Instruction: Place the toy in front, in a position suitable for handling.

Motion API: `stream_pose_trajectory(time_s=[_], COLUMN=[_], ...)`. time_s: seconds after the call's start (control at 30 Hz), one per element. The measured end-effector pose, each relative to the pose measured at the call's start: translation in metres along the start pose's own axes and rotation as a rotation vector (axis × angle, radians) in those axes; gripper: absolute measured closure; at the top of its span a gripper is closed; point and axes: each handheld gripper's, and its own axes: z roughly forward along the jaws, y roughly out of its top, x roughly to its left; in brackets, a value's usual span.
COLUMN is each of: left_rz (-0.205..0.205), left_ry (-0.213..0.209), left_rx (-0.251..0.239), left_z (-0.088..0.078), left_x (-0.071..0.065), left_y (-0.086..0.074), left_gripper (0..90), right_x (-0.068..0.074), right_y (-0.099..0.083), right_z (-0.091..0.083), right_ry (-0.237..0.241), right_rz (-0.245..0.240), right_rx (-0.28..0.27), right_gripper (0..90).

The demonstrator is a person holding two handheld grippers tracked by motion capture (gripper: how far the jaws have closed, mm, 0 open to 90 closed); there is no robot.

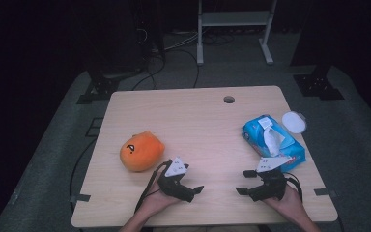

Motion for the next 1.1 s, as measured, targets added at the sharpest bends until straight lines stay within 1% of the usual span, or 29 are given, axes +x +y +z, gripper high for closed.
stream_pose_trajectory(time_s=[0.17, 0.2, 0.23, 0.3, 0.37, 0.4, 0.43, 0.53, 0.63, 0.67, 0.77, 0.83, 0.97, 1.03, 1.1], left_rz=[0.009, 0.02, 0.041, 0.039, 0.043, 0.043, 0.041, 0.038, 0.024, 0.025, 0.056, 0.056, 0.065, 0.075, 0.073], left_ry=[0.018, 0.027, 0.044, 0.054, 0.074, 0.074, 0.086, 0.111, 0.129, 0.13, 0.149, 0.154, 0.174, 0.193, 0.206], left_rx=[-0.022, -0.023, -0.029, -0.049, -0.071, -0.071, -0.089, -0.118, -0.143, -0.147, -0.137, -0.133, -0.146, -0.141, -0.147], left_z=[-0.006, -0.007, -0.011, -0.017, -0.024, -0.024, -0.032, -0.044, -0.055, -0.057, -0.063, -0.068, -0.078, -0.082, -0.089], left_x=[0.004, 0.004, 0.005, 0.008, 0.012, 0.012, 0.017, 0.023, 0.028, 0.029, 0.031, 0.035, 0.044, 0.048, 0.053], left_y=[0.007, 0.008, 0.012, 0.017, 0.022, 0.022, 0.026, 0.03, 0.032, 0.033, 0.035, 0.036, 0.036, 0.036, 0.036], left_gripper=[6.2, 6.2, 6.2, 6.2, 6.4, 6.6, 6.6, 6.6, 6.6, 6.6, 6.6, 6.6, 6.6, 6.6, 6.6], right_x=[-0.001, 0.0, 0.0, 0.001, 0.001, 0.001, 0.001, 0.0, 0.0, -0.001, 0.0, -0.001, -0.002, -0.002, -0.002], right_y=[0.0, 0.0, 0.0, 0.0, 0.001, 0.001, 0.001, 0.002, 0.002, 0.002, 0.003, 0.003, 0.003, 0.003, 0.003], right_z=[0.0, 0.001, 0.001, 0.0, 0.0, 0.001, 0.001, 0.003, 0.004, 0.004, 0.005, 0.006, 0.007, 0.007, 0.007], right_ry=[0.003, 0.004, 0.003, 0.003, 0.002, 0.001, 0.002, 0.004, 0.006, 0.008, 0.009, 0.012, 0.02, 0.021, 0.021], right_rz=[0.008, 0.009, 0.008, 0.007, 0.002, 0.005, 0.005, 0.001, 0.002, 0.004, 0.006, 0.006, 0.009, 0.012, 0.012], right_rx=[-0.001, 0.0, 0.002, 0.0, -0.001, -0.004, -0.001, 0.003, 0.007, 0.005, 0.002, 0.006, 0.011, 0.011, 0.007], right_gripper=[26.8, 26.9, 26.8, 26.9, 26.8, 26.8, 26.9, 26.8, 26.8, 26.8, 26.8, 26.8, 27.1, 27.1, 27.1])
